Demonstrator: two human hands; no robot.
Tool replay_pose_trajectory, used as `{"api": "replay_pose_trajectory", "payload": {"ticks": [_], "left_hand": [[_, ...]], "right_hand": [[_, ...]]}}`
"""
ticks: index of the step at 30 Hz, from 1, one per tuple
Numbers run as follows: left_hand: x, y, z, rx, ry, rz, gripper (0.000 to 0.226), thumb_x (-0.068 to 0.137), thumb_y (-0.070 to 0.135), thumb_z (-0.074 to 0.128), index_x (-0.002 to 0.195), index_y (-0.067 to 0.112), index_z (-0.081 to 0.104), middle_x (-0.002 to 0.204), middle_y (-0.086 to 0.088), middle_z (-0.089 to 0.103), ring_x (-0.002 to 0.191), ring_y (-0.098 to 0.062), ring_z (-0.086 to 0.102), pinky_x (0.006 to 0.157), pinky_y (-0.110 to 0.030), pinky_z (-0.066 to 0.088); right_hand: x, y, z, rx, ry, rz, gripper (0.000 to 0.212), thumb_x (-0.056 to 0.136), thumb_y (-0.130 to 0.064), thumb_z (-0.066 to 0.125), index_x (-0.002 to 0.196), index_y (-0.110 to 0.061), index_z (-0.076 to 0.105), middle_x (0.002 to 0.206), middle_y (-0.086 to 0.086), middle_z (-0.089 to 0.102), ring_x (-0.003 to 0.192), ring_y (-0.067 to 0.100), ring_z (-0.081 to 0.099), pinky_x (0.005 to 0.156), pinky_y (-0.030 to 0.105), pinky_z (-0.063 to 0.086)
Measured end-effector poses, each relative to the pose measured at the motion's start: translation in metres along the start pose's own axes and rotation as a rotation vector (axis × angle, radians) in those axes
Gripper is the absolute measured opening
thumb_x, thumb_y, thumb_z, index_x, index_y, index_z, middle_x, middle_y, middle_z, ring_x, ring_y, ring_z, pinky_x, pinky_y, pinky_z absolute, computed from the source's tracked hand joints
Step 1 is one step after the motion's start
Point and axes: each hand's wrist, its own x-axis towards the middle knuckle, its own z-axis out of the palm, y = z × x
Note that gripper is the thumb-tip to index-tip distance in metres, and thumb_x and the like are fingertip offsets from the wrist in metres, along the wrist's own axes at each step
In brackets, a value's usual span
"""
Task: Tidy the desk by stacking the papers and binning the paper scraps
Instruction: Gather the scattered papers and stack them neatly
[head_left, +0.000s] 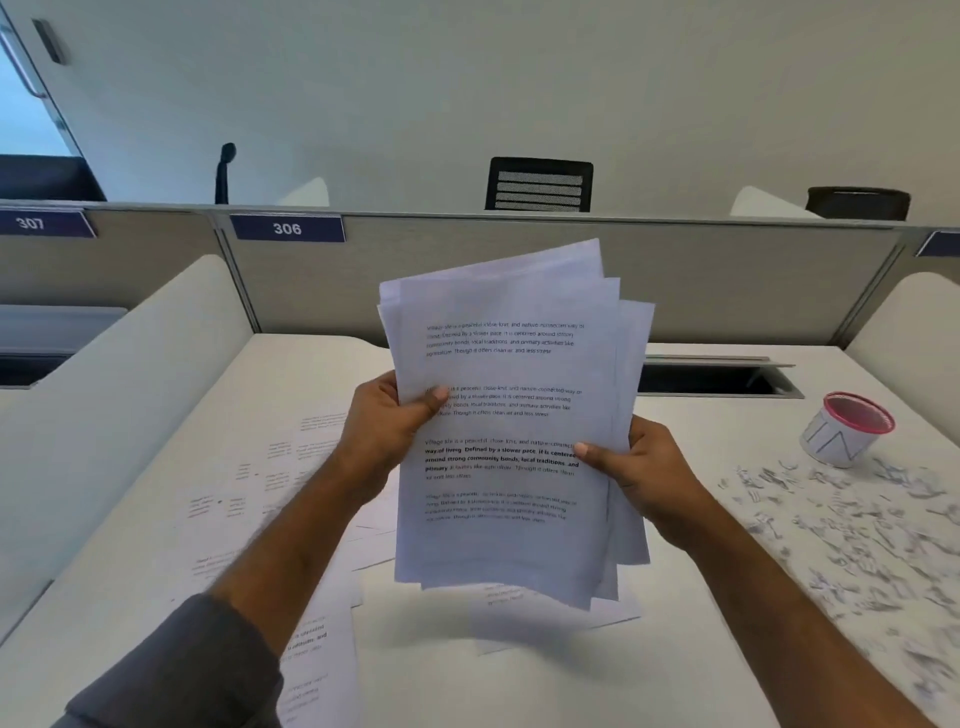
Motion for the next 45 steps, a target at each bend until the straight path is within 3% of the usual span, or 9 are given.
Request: {"api": "replay_pose_trajectory", "payload": {"ticks": [2, 6, 12, 16, 21, 24, 30, 38, 45], "left_hand": [[-0.002, -0.001, 0.007, 0.026, 0.051, 0.085, 0.007, 0.088, 0.019, 0.074, 0.093, 0.024, 0.075, 0.094, 0.001, 0.079, 0.082, -0.023, 0.076, 0.072, -0.042, 0.064], [-0.005, 0.006, 0.012, 0.027, 0.057, 0.186, 0.027, 0.091, 0.014, 0.071, 0.082, 0.039, 0.078, 0.095, 0.004, 0.078, 0.085, -0.023, 0.075, 0.075, -0.043, 0.062], [-0.004, 0.014, 0.001, -0.051, -0.105, 0.189, 0.024, 0.075, 0.018, 0.083, 0.098, 0.024, 0.078, 0.106, -0.004, 0.077, 0.095, -0.025, 0.074, 0.079, -0.038, 0.061], [-0.004, 0.006, 0.0, 0.049, -0.216, 0.1, 0.027, 0.07, 0.027, 0.083, 0.097, 0.032, 0.078, 0.102, 0.001, 0.075, 0.09, -0.023, 0.072, 0.07, -0.03, 0.058], [-0.005, -0.013, 0.002, -0.009, -0.198, 0.008, 0.052, 0.066, 0.02, 0.086, 0.115, 0.025, 0.07, 0.106, -0.004, 0.072, 0.097, -0.029, 0.071, 0.077, -0.042, 0.062], [-0.01, -0.029, 0.007, 0.069, -0.175, -0.059, 0.04, 0.071, 0.02, 0.084, 0.109, 0.022, 0.073, 0.101, -0.003, 0.076, 0.098, -0.034, 0.072, 0.08, -0.05, 0.062], [-0.014, -0.031, 0.011, 0.138, -0.112, 0.017, 0.029, 0.071, 0.03, 0.079, 0.099, 0.035, 0.076, 0.1, 0.005, 0.077, 0.089, -0.024, 0.074, 0.074, -0.043, 0.063], [-0.019, -0.041, 0.01, 0.22, -0.035, 0.026, 0.023, 0.08, 0.024, 0.08, 0.1, 0.033, 0.073, 0.094, 0.01, 0.077, 0.084, -0.019, 0.075, 0.074, -0.045, 0.063], [-0.019, -0.032, 0.006, 0.008, 0.158, 0.055, 0.019, 0.077, 0.014, 0.083, 0.09, 0.027, 0.077, 0.094, 0.0, 0.078, 0.083, -0.025, 0.075, 0.074, -0.047, 0.062]], "right_hand": [[-0.001, 0.001, 0.005, -0.003, 0.052, -0.06, 0.017, 0.085, -0.014, 0.071, 0.102, -0.017, 0.07, 0.096, 0.001, 0.076, 0.083, 0.019, 0.073, 0.063, 0.023, 0.058], [-0.002, 0.002, 0.011, 0.015, 0.093, -0.183, 0.013, 0.091, -0.012, 0.063, 0.1, -0.019, 0.069, 0.091, -0.004, 0.075, 0.08, 0.018, 0.071, 0.06, 0.019, 0.055], [-0.003, -0.002, 0.005, 0.012, 0.1, -0.219, 0.03, 0.078, -0.029, 0.077, 0.106, -0.024, 0.066, 0.095, -0.004, 0.073, 0.086, 0.02, 0.071, 0.065, 0.029, 0.06], [-0.006, 0.003, 0.002, 0.016, 0.082, -0.176, 0.039, 0.066, -0.039, 0.082, 0.102, -0.041, 0.067, 0.094, -0.007, 0.072, 0.092, 0.016, 0.07, 0.063, 0.027, 0.059], [-0.008, 0.009, -0.001, 0.029, 0.088, -0.148, 0.037, 0.067, -0.036, 0.08, 0.102, -0.037, 0.067, 0.093, -0.006, 0.072, 0.091, 0.016, 0.07, 0.064, 0.027, 0.058], [-0.01, 0.009, 0.001, 0.024, 0.119, -0.157, 0.028, 0.072, -0.034, 0.075, 0.097, -0.042, 0.067, 0.092, -0.009, 0.073, 0.09, 0.015, 0.071, 0.061, 0.024, 0.057], [-0.013, 0.012, -0.001, 0.029, 0.189, -0.161, 0.021, 0.078, -0.031, 0.076, 0.095, -0.04, 0.07, 0.089, -0.011, 0.073, 0.084, 0.011, 0.07, 0.054, 0.017, 0.054], [-0.024, 0.049, -0.002, 0.057, 0.197, -0.027, 0.022, 0.076, -0.022, 0.077, 0.097, -0.025, 0.071, 0.093, -0.005, 0.076, 0.084, 0.019, 0.073, 0.061, 0.023, 0.058], [-0.035, 0.078, 0.0, -0.046, 0.421, 0.126, 0.063, 0.078, -0.029, 0.078, 0.134, -0.024, 0.051, 0.129, -0.008, 0.056, 0.115, 0.016, 0.056, 0.094, 0.035, 0.047]]}}
